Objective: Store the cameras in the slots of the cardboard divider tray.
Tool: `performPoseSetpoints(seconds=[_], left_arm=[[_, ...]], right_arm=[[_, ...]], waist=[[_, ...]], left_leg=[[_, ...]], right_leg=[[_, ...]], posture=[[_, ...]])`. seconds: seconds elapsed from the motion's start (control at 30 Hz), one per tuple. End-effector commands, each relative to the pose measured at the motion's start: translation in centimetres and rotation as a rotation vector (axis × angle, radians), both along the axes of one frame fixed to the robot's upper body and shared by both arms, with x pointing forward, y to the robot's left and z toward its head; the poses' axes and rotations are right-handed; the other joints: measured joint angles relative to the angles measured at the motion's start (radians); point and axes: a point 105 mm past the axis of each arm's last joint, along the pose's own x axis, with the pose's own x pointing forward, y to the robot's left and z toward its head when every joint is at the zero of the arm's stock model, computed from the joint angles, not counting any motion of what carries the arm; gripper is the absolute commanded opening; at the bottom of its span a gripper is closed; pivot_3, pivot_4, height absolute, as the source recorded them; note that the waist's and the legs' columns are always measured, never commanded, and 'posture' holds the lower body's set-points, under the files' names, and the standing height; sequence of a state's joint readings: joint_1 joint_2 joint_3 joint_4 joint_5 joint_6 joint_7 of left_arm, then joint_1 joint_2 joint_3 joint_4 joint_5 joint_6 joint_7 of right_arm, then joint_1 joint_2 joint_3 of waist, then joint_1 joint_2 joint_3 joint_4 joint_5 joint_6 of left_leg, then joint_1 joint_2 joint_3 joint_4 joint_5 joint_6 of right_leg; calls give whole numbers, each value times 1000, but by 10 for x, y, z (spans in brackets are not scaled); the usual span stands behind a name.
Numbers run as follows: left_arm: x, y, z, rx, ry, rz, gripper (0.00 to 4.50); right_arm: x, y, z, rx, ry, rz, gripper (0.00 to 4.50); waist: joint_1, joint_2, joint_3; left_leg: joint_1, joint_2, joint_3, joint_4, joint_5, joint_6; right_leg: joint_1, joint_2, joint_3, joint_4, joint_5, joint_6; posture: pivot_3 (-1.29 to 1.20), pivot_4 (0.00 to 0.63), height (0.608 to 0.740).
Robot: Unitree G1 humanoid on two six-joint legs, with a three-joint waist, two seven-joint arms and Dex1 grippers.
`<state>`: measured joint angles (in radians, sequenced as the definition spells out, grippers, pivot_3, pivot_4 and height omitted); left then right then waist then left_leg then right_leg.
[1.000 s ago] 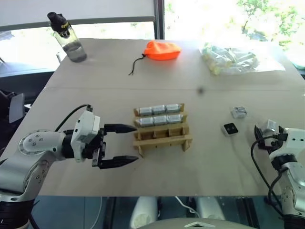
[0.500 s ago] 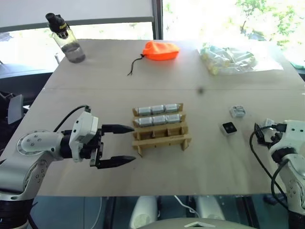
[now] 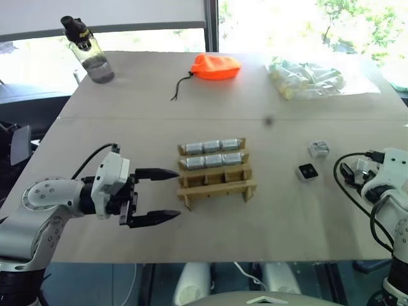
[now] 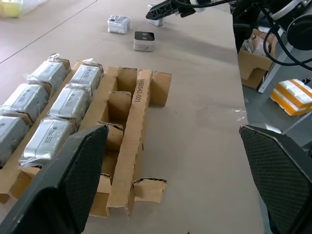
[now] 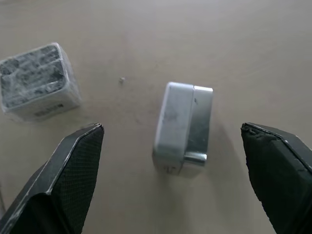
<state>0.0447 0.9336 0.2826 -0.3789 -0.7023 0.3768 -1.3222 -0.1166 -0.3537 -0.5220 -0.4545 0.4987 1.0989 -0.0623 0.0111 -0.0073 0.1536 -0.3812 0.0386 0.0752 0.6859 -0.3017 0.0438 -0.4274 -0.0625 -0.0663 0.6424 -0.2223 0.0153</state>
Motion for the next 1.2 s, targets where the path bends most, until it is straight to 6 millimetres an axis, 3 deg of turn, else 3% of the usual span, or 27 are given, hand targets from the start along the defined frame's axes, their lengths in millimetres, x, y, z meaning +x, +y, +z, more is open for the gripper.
performPoseSetpoints(seconds=[0.03, 0.47, 0.57, 0.63, 0.67, 0.77, 0.87, 0.97, 1.07, 1.2], left_arm=[[3, 1, 13, -30, -76, 11, 4470], [22, 3, 20, -41, -205, 96, 4470], [22, 4, 19, -42, -207, 97, 4500], [23, 5, 19, -40, -209, 99, 4500], [23, 5, 18, -39, -209, 100, 4500], [23, 6, 17, -37, -207, 104, 4500], [23, 7, 17, -35, -205, 111, 4500], [26, 12, 16, -19, -202, 140, 4500], [25, 15, 18, -27, -198, 157, 4500], [24, 18, 17, -16, -193, 170, 4500]], right_arm=[[0, -2, 15, 3, -50, -20, 4500], [1, -1, 17, 13, -44, -15, 4500], [1, 0, 18, 10, -47, -12, 3602], [1, 0, 18, 6, -48, -9, 2549], [2, 0, 19, 6, -48, -9, 2305], [1, 0, 18, 2, -47, -6, 871], [2, 1, 20, -3, -56, 9, 713], [7, 5, 34, -30, -110, 103, 713], [15, 12, 54, -50, -182, 276, 713], [18, 47, 73, -102, -252, 642, 713]], waist=[[0, 0, 0], [0, 0, 0], [0, 0, 0], [0, 0, 0], [0, 0, 0], [0, 0, 0], [-1, 0, 0], [-1, 0, 0], [-1, 0, 0], [-2, -1, 0]], left_leg=[[0, 0, 0, 0, 0, 0], [0, 0, 0, 0, 0, 0], [0, 0, 0, 0, 0, 0], [0, 0, 0, 0, 0, 0], [0, 0, 0, 0, 0, 0], [0, 0, 0, 0, 0, 0], [0, 0, 0, 0, 0, 0], [0, 0, 0, 0, 0, 0], [0, 0, 2, 0, 0, 0], [0, 0, 1, -1, -2, 4]], right_leg=[[0, 0, 0, 0, 0, 0], [0, 0, 0, 0, 0, 0], [0, 0, 0, 0, 0, 0], [0, 0, 0, 0, 0, 0], [0, 0, 0, 0, 0, 0], [0, 0, 0, 0, 0, 0], [0, 0, 0, 0, 0, 0], [-1, 0, 0, 0, 0, 0], [-2, 0, 1, 0, 0, 0], [-2, 1, 1, 0, 0, 0]], posture=[[0, 150, 726], [0, 150, 726], [0, 150, 726], [0, 150, 726], [0, 150, 726], [0, 150, 726], [0, 150, 726], [0, 150, 726], [0, 150, 726], [0, 150, 726]])
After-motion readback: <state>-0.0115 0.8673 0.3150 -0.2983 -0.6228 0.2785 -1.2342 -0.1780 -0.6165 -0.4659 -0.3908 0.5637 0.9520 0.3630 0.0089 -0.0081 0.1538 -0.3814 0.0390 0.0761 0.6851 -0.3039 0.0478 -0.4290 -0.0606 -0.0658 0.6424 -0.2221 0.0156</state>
